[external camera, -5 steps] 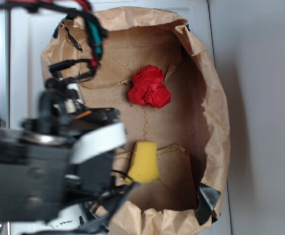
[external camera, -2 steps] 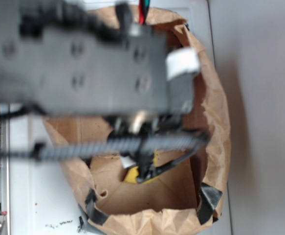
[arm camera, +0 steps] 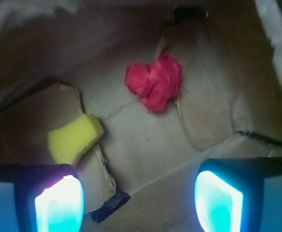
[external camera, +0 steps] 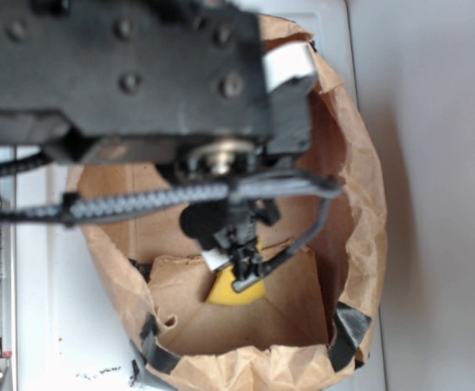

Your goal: Grab the green sponge.

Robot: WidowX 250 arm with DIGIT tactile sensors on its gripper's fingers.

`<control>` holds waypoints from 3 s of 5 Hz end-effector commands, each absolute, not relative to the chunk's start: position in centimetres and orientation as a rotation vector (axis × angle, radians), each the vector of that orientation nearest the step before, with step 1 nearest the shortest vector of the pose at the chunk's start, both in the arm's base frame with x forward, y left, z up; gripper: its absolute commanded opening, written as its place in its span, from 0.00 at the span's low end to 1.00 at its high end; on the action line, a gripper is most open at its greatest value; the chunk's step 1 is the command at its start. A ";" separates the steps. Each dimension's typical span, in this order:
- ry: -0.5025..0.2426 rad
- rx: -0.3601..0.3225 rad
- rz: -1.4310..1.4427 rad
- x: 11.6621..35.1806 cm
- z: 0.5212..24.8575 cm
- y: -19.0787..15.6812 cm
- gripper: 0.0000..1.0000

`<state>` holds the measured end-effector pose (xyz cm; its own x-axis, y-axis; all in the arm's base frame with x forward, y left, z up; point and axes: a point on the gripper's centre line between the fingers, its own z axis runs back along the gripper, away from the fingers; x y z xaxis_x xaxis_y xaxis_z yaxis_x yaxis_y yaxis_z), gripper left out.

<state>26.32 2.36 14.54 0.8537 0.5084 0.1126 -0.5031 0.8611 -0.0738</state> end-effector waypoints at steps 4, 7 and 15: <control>-0.201 -0.134 0.521 29.3 11.0 -1.0 1.00; -0.219 -0.163 0.550 30.4 9.0 -4.0 1.00; -0.248 -0.120 0.564 26.1 11.5 -3.7 0.00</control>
